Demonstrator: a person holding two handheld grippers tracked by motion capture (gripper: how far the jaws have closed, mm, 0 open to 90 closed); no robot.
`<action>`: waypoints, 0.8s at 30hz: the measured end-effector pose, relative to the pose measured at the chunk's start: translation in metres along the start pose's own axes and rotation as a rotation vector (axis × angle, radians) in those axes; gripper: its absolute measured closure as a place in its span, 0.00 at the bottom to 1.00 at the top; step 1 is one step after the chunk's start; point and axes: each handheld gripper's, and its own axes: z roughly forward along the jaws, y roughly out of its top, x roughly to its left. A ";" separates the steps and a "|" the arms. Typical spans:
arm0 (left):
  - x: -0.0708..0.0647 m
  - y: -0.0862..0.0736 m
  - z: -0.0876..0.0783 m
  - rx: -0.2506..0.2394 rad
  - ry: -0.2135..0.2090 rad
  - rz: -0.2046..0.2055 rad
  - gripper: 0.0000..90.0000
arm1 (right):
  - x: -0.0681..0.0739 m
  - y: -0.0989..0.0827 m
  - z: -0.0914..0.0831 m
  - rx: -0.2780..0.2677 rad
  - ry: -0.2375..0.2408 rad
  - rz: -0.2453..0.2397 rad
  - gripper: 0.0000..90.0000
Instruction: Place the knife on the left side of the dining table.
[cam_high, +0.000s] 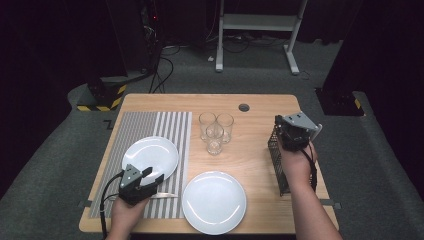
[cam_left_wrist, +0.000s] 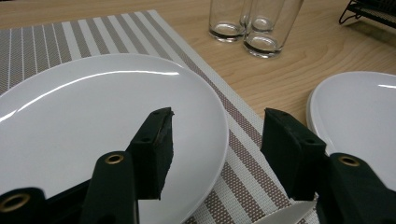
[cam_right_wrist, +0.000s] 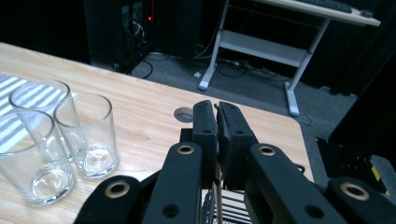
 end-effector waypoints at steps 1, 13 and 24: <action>0.000 0.000 0.000 0.002 0.000 0.001 0.48 | -0.001 0.000 -0.003 -0.008 0.003 0.001 0.96; -0.002 -0.001 0.003 0.012 -0.003 0.009 0.49 | -0.009 -0.010 -0.015 -0.068 0.027 0.027 0.96; -0.002 -0.001 0.002 0.008 -0.002 0.008 0.49 | -0.008 -0.016 -0.011 -0.042 0.023 0.011 0.94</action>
